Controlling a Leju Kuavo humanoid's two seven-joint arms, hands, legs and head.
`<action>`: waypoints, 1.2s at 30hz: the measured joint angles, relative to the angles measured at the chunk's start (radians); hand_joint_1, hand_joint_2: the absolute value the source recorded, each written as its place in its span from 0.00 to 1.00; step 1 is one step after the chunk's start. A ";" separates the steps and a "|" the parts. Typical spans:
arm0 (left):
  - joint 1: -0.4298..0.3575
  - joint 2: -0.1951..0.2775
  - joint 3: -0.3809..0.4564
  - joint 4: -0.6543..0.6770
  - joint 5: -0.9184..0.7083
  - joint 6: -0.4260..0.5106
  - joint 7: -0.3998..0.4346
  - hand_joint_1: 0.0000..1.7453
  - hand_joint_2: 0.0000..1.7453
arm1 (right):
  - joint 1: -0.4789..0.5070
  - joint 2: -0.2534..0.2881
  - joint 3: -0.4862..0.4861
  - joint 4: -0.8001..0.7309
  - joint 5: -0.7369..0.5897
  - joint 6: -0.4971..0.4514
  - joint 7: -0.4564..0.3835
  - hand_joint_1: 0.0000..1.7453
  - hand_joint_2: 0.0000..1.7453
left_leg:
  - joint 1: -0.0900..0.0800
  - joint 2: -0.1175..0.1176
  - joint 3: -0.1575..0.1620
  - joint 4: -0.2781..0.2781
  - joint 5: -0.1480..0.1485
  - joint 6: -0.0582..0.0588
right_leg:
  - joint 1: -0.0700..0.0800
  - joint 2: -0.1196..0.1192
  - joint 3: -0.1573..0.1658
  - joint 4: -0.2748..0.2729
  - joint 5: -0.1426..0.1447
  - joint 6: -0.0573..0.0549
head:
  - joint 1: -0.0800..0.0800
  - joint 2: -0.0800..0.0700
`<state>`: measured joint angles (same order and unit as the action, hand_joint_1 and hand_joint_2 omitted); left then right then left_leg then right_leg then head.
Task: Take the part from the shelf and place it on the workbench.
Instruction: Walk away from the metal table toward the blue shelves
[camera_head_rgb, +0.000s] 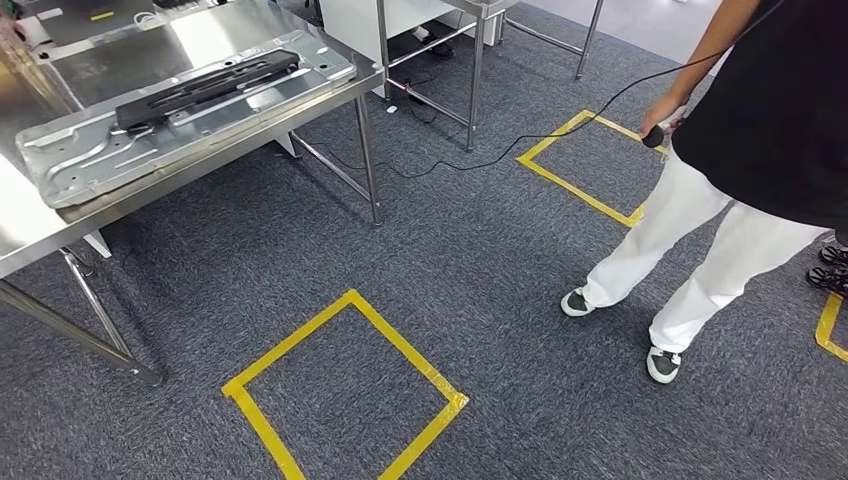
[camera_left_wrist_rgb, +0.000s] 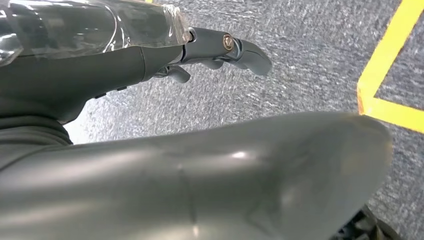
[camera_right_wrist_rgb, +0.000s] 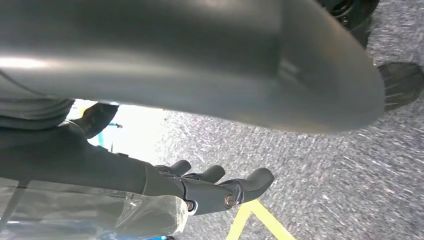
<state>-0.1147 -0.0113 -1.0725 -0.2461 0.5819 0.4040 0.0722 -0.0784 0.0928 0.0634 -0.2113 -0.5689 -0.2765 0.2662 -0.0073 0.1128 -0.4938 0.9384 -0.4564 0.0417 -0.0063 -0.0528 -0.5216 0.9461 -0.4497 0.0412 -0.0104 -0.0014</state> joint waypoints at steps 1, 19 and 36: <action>-0.001 0.000 0.000 0.000 0.001 0.000 0.000 0.00 0.00 | 0.001 0.000 0.000 0.000 -0.001 0.000 0.001 0.00 0.00 | 0.002 0.000 0.000 0.002 -0.002 -0.006 | -0.002 0.009 -0.002 -0.001 0.003 -0.006 | 0.000 0.000; 0.001 -0.001 -0.001 0.000 0.002 0.000 0.002 0.00 0.00 | 0.005 0.001 0.000 0.001 -0.022 0.003 -0.001 0.00 0.00 | 0.018 -0.133 -0.004 0.000 0.005 0.022 | -0.012 0.111 -0.066 0.069 -0.011 0.018 | 0.001 0.000; 0.001 -0.002 -0.002 0.000 0.004 -0.006 0.002 0.00 0.00 | -0.001 0.000 0.001 0.001 -0.037 -0.004 -0.017 0.00 0.00 | 0.015 -0.092 -0.066 0.180 -0.116 -0.027 | -0.011 0.057 -0.016 -0.003 0.020 -0.025 | -0.001 0.000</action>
<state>-0.1139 -0.0137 -1.0746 -0.2461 0.5857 0.3982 0.0747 -0.0794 0.0925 0.0641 -0.2102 -0.6059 -0.2806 0.2489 0.0077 0.0207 -0.5603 1.1184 -0.5721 0.0148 -0.0171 0.0045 -0.5372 0.9433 -0.4299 0.0157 -0.0113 -0.0015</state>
